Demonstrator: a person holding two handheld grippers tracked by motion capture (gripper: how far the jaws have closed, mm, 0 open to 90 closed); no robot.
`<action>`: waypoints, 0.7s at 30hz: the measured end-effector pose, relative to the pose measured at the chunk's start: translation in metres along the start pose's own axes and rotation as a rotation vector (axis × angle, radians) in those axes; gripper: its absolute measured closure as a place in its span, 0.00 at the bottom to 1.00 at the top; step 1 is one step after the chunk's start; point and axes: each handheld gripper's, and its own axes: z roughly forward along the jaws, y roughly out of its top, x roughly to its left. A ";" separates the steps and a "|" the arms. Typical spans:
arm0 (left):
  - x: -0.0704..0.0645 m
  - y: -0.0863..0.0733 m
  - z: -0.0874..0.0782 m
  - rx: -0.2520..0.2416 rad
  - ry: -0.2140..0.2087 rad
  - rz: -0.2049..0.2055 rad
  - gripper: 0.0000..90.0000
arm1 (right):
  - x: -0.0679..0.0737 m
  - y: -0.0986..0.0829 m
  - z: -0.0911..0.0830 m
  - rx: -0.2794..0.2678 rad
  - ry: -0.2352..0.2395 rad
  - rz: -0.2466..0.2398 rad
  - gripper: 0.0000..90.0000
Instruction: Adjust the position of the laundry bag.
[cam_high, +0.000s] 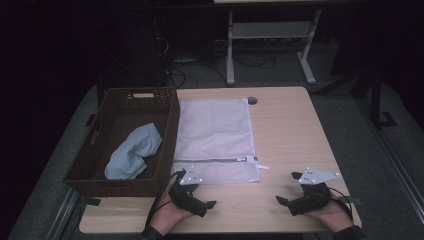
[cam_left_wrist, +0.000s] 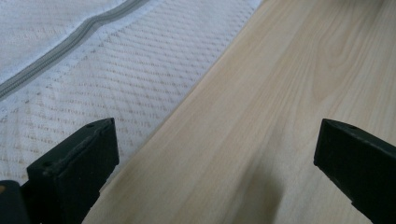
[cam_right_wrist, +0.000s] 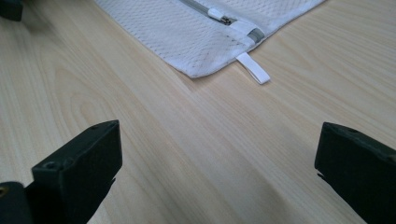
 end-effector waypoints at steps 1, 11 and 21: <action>0.000 0.000 0.000 0.000 0.000 0.000 0.00 | 0.000 0.000 0.000 0.004 0.002 -0.002 0.00; 0.002 0.018 0.004 -0.035 0.025 0.003 0.00 | 0.003 0.001 0.000 -0.005 0.001 -0.016 0.00; 0.006 0.027 0.007 -0.057 0.023 0.010 0.00 | 0.003 0.003 0.002 -0.019 -0.002 -0.019 0.00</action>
